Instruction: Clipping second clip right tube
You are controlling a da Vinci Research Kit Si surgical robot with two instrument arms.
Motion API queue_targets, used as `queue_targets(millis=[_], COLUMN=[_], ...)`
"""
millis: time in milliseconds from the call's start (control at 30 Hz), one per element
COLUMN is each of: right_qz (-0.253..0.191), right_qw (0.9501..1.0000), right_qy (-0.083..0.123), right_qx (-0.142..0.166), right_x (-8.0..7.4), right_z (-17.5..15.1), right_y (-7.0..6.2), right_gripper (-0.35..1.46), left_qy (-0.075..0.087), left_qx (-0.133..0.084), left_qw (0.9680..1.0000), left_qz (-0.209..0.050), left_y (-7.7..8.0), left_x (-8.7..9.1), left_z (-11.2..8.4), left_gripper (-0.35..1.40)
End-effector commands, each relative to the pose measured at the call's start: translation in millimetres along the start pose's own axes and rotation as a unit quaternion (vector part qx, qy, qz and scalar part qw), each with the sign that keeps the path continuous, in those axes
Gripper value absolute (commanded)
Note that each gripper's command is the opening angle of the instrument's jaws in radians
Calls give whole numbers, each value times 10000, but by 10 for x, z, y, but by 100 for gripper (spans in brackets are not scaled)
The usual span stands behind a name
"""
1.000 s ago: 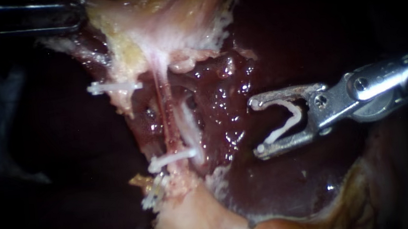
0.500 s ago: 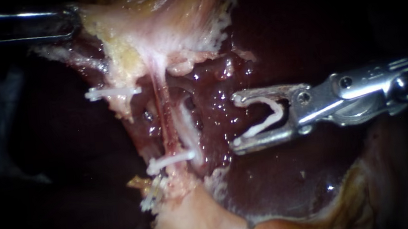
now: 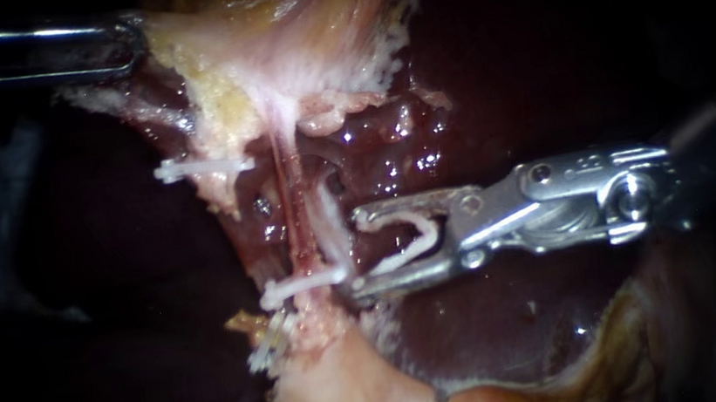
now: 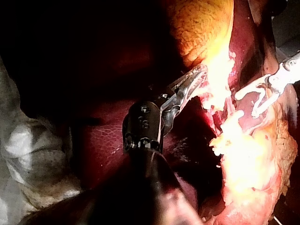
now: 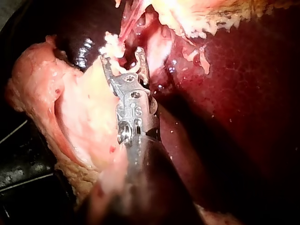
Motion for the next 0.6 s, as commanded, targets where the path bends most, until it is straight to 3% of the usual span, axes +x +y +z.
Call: queue_targets(millis=[33, 300, 600], right_qz=[17, 246, 320], right_qw=[10000, 9995, 9988], right_qy=[-5, 154, 200], right_qx=[3, 159, 307], right_x=[-1, 2, 5], right_z=[3, 19, 37], right_y=[2, 8, 10], right_gripper=[47, 47, 46], left_qy=[1, -1, 1], left_qx=[3, -4, -2], left_qw=[10000, 10000, 10000], left_qz=[2, 8, 10], left_y=[0, 0, 0], left_x=[0, -3, -3], left_z=[1, 2, 3], left_gripper=[-35, -35, -35])
